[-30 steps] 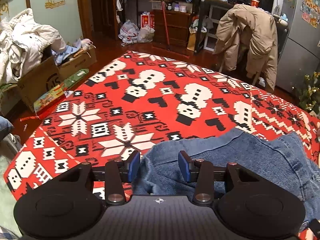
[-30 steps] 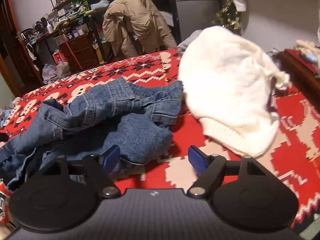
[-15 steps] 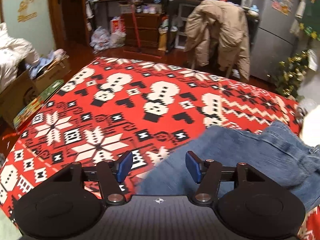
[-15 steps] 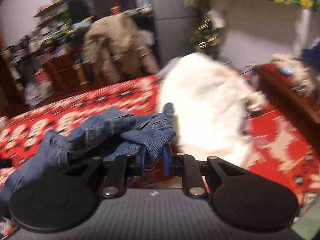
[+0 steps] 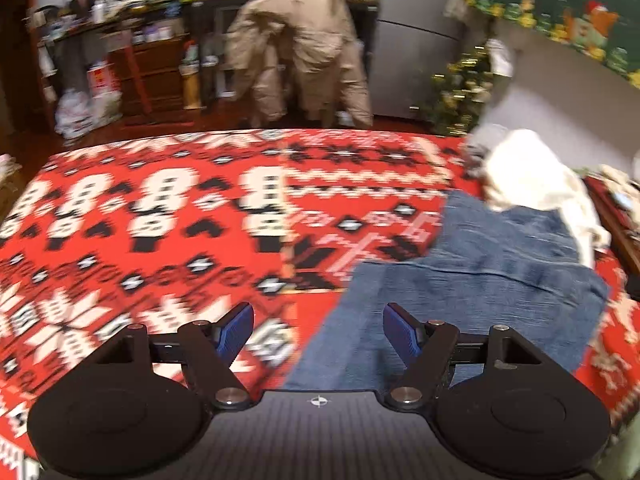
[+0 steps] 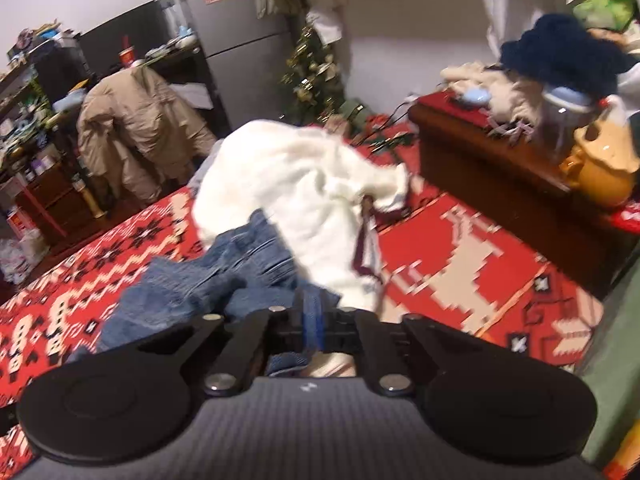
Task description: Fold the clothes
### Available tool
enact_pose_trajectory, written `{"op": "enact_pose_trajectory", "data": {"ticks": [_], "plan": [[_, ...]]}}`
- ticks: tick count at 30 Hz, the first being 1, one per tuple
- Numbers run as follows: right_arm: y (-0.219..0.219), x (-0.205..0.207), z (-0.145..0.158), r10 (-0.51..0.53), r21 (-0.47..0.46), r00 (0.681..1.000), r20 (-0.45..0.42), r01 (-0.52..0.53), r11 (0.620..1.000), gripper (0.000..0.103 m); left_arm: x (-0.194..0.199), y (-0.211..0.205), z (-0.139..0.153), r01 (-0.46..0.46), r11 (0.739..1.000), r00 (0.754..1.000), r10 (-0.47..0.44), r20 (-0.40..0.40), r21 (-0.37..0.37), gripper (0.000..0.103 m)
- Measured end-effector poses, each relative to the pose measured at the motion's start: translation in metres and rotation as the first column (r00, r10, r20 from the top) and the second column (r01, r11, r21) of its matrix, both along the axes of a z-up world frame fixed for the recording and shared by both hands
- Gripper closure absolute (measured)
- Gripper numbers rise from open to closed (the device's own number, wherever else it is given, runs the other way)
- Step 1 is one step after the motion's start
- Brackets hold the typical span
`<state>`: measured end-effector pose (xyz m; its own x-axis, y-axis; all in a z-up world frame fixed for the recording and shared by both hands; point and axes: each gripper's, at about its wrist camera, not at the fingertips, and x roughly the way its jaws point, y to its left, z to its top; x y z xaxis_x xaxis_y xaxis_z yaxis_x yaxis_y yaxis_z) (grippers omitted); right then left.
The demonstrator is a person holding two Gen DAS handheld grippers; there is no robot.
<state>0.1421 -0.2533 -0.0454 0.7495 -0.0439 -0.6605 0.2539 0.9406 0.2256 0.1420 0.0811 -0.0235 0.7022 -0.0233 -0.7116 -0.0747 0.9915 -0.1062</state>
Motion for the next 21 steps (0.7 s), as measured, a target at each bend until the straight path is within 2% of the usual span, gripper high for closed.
{"op": "enact_pose_trajectory", "data": {"ticks": [2, 4, 6, 11, 12, 13, 14, 15, 16, 18, 21], "plan": [[0.004, -0.002, -0.001, 0.021, 0.008, 1.000, -0.003, -0.021, 1.000, 0.088, -0.006, -0.013, 0.003, 0.075, 0.997, 0.997, -0.075, 0.037, 0.005, 0.032], [0.008, -0.005, -0.002, 0.040, 0.016, 0.999, -0.003, -0.040, 0.999, 0.079, -0.013, -0.030, 0.006, 0.153, 0.987, 0.985, -0.156, 0.074, 0.045, 0.024], [0.011, -0.006, -0.001, 0.053, 0.024, 0.999, -0.002, -0.053, 0.998, 0.077, -0.018, -0.045, 0.005, 0.213, 0.974, 0.971, -0.220, 0.089, 0.083, 0.019], [0.018, -0.005, -0.003, 0.083, 0.038, 0.997, -0.008, -0.082, 0.996, 0.071, -0.007, -0.075, -0.013, 0.265, 0.949, 0.961, -0.274, 0.034, 0.170, 0.019], [0.019, -0.005, -0.003, 0.089, 0.033, 0.996, -0.010, -0.089, 0.996, 0.070, -0.005, -0.079, -0.017, 0.271, 0.945, 0.960, -0.280, 0.023, 0.183, 0.024], [0.021, -0.004, -0.003, 0.095, 0.026, 0.995, -0.012, -0.095, 0.995, 0.070, -0.002, -0.082, -0.022, 0.279, 0.941, 0.958, -0.286, 0.011, 0.193, 0.039], [0.023, -0.004, -0.004, 0.101, 0.015, 0.995, -0.012, -0.101, 0.995, 0.069, -0.001, -0.084, -0.023, 0.288, 0.938, 0.956, -0.293, -0.002, 0.192, 0.048], [0.025, -0.005, -0.004, 0.107, 0.003, 0.994, -0.012, -0.107, 0.994, 0.069, -0.002, -0.084, -0.022, 0.291, 0.938, 0.955, -0.295, -0.004, 0.188, 0.065], [0.026, -0.005, -0.004, 0.111, -0.005, 0.994, -0.011, -0.111, 0.994, 0.069, -0.004, -0.083, -0.019, 0.273, 0.942, 0.960, -0.281, 0.011, 0.196, 0.075], [0.027, -0.005, -0.004, 0.115, -0.014, 0.993, -0.009, -0.116, 0.993, 0.067, -0.009, -0.078, -0.010, 0.211, 0.953, 0.972, -0.228, 0.054, 0.219, 0.087], [0.026, -0.004, -0.005, 0.116, -0.016, 0.993, -0.012, -0.116, 0.993, 0.067, -0.010, -0.051, 0.005, 0.045, 0.983, 0.992, -0.065, 0.109, 0.180, 0.092]]}}
